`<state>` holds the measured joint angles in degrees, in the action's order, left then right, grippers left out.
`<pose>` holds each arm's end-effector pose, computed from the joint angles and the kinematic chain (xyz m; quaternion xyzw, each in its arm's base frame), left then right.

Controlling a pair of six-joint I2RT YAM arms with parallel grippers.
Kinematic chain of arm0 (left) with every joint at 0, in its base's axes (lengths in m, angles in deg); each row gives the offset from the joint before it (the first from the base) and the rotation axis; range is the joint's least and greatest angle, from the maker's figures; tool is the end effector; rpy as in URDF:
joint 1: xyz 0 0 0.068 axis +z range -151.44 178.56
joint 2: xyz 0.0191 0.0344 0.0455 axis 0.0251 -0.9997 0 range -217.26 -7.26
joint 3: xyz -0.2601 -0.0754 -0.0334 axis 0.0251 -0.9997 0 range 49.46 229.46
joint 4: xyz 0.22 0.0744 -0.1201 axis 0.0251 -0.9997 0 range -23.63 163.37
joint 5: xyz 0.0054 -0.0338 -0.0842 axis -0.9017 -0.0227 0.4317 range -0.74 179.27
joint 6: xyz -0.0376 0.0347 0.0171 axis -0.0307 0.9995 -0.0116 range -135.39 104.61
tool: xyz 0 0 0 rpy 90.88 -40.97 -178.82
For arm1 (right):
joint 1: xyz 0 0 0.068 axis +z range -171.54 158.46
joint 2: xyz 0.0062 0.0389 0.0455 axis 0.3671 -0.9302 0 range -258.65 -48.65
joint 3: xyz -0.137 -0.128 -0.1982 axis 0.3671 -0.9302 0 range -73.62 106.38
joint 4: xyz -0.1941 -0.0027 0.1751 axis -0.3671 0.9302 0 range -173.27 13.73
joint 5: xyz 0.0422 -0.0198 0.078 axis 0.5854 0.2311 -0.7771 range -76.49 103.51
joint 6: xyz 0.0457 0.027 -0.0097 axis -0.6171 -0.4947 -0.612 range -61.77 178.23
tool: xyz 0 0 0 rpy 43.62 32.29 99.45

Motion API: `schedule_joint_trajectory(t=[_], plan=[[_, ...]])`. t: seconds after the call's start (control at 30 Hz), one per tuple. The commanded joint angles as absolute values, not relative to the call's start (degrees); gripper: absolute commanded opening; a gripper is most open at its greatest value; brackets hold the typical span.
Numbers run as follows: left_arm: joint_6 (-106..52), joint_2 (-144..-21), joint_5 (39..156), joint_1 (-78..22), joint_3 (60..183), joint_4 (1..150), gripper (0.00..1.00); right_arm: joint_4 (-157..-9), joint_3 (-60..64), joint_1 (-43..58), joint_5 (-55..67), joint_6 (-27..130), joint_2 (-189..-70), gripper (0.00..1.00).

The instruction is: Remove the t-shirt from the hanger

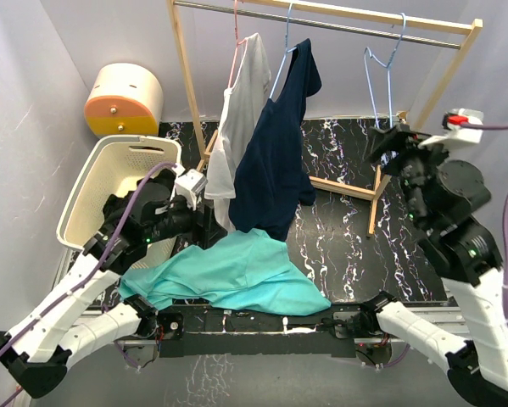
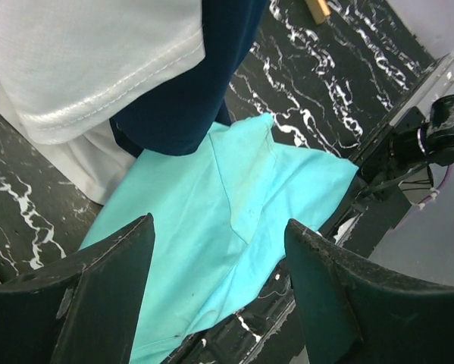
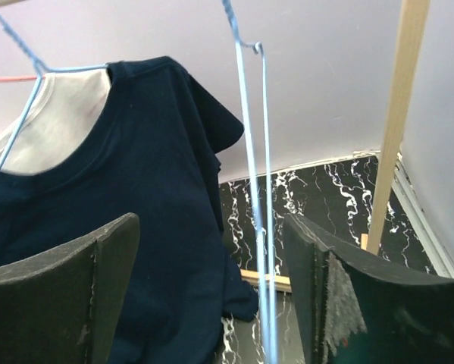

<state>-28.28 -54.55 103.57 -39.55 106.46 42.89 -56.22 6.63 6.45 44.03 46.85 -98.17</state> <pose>0.1312 -0.1141 0.3694 0.2473 0.7815 -0.3351 0.4646 0.1259 0.0464 0.4978 0.0946 0.6807 0.0675 0.7232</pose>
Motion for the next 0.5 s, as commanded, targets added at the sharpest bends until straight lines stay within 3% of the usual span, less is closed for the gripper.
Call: schedule_joint_trajectory(t=[0.0, 0.17, 0.33, 0.47], plan=[[-30.6, -57.3, 105.5, -39.8, 104.1, 43.8, 0.69, -44.0, 9.0, 6.6, 36.0, 42.7, -93.8, 0.84], [-36.1, -59.0, 108.3, -39.8, 98.2, 49.2, 0.7, -34.9, 4.4, 6.6, 26.7, 38.9, -85.1, 0.98], [-42.3, -63.4, 110.7, -41.1, 93.2, 54.2, 0.77, -31.5, -2.4, 6.5, 16.6, 35.8, -76.0, 0.98], [-43.2, -64.8, 100.3, -47.1, 91.4, 53.6, 0.85, -30.6, -5.1, 6.5, 14.9, 33.2, -72.3, 0.98]])
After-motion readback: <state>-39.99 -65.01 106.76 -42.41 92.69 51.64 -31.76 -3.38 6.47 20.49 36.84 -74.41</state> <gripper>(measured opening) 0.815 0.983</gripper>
